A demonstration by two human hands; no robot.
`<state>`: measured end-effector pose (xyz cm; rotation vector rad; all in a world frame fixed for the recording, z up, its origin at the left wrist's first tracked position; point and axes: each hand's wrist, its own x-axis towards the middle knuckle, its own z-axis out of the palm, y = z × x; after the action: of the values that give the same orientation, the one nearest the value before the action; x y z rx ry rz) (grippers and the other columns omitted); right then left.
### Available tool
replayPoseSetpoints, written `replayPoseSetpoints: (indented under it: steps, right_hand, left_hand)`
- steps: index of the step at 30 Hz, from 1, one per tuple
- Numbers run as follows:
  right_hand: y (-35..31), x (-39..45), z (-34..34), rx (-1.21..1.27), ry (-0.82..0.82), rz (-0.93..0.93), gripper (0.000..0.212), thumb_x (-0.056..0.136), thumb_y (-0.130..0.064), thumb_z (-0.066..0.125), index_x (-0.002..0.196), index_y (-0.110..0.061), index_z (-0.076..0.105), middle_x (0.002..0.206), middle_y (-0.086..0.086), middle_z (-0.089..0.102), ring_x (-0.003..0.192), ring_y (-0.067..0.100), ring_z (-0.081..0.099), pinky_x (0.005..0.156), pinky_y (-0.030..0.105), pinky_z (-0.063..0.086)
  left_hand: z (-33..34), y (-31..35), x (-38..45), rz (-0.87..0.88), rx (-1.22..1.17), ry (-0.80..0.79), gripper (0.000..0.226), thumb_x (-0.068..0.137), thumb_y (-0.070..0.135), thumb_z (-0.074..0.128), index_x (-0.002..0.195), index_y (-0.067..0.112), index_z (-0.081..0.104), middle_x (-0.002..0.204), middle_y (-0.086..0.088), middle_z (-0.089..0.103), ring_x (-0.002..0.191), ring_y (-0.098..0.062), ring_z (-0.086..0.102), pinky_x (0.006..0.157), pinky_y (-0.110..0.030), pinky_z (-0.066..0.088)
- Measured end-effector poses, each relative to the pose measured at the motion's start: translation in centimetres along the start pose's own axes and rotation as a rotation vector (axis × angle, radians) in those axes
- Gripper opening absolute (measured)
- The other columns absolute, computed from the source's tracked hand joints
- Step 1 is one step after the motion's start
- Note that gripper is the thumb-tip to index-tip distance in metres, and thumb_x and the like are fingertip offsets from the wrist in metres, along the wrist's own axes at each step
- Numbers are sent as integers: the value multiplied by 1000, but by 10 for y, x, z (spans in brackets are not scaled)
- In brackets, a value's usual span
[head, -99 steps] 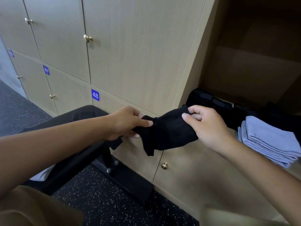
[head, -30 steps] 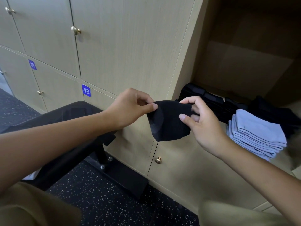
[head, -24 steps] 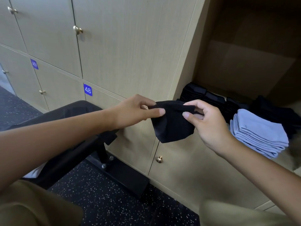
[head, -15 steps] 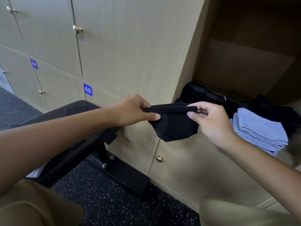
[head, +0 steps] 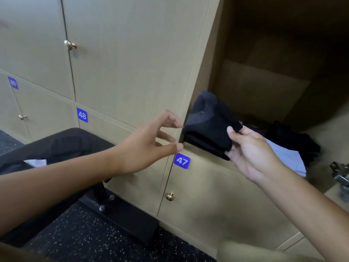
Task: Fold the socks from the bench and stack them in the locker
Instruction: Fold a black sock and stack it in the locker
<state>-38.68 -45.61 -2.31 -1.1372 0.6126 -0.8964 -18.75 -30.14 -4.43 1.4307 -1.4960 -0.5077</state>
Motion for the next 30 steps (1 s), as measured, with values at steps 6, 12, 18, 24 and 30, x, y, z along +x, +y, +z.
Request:
replayPoseSetpoints:
  steps: [6,12,18,24,30]
  right_hand:
    - [0,0,0,174,-26,52,33,106,0,40,134,-3,58,126,13,71,112,26,71,90,43,59]
    - [6,-4,6,140,-19,54,32,105,-3,45,135,-5,58,124,12,71,114,28,70,98,48,56]
    - [4,-12,9,38,-105,6,29,97,-11,63,126,-9,64,121,7,74,113,22,70,93,38,59]
    - [8,-5,0,-63,26,21,25,93,-3,69,117,-8,67,115,8,76,108,25,72,83,36,62]
    - [10,-3,-1,-49,43,36,28,91,-4,72,118,-9,66,114,7,76,106,24,73,86,37,62]
  left_hand:
    - [20,3,-5,94,153,-165,61,94,44,67,145,61,38,140,52,24,135,19,33,103,-8,41]
    - [30,3,-1,86,208,-147,60,86,67,56,136,71,21,142,42,28,137,8,37,110,-23,43]
    - [32,-6,7,0,194,-122,51,87,74,56,131,49,45,135,33,47,123,1,53,107,-29,47]
    - [25,0,13,-68,-75,-61,41,96,45,61,136,42,55,136,25,60,133,7,48,116,-37,39]
    - [33,10,16,-105,-164,-13,32,98,38,56,130,36,60,123,18,69,119,1,61,108,-37,48]
